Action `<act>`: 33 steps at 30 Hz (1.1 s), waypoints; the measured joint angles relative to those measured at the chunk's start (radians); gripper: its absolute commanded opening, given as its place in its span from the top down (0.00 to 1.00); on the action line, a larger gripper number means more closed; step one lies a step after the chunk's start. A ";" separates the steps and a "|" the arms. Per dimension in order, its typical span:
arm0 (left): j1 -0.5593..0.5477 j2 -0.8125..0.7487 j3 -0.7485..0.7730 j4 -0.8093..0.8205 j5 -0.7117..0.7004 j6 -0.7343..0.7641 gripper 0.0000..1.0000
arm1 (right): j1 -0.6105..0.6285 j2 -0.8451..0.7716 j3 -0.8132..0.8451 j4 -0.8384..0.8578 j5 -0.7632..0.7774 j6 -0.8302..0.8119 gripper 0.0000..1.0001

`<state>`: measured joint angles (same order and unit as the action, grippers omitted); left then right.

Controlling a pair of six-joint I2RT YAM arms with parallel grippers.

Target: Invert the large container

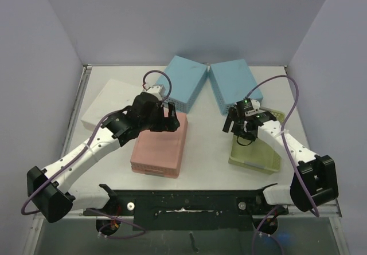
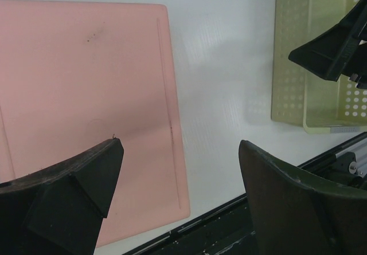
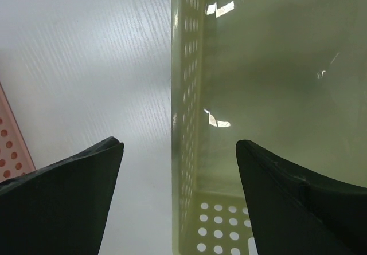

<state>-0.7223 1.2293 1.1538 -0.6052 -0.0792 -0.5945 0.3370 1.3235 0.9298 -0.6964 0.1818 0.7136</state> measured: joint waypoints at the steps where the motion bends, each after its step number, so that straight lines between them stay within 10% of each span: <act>1: -0.004 0.009 0.000 0.006 0.000 -0.001 0.17 | 0.000 0.006 -0.002 0.006 -0.003 -0.001 0.27; 9: -0.005 0.013 -0.026 0.065 0.005 -0.005 0.17 | 0.000 0.000 -0.016 0.027 -0.010 -0.010 0.85; 17: -0.005 0.013 -0.058 0.073 0.005 -0.004 0.17 | 0.000 -0.136 -0.033 -0.018 0.002 -0.016 0.76; 21: -0.005 0.021 -0.057 0.073 0.005 -0.004 0.17 | 0.000 -0.158 -0.047 -0.016 0.003 -0.013 0.33; 24: -0.005 0.029 -0.057 0.074 0.005 -0.004 0.17 | 0.000 -0.144 -0.061 -0.014 0.004 -0.011 0.23; 28: -0.005 0.032 -0.057 0.079 0.007 -0.005 0.17 | 0.000 -0.100 -0.079 0.005 0.008 -0.020 0.28; 33: -0.005 0.035 -0.057 0.079 0.011 -0.007 0.17 | 0.000 -0.015 -0.080 0.033 0.013 -0.029 0.76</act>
<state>-0.7277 1.2640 1.0966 -0.5262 -0.0685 -0.6018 0.3370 1.3087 0.8501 -0.6636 0.1944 0.6842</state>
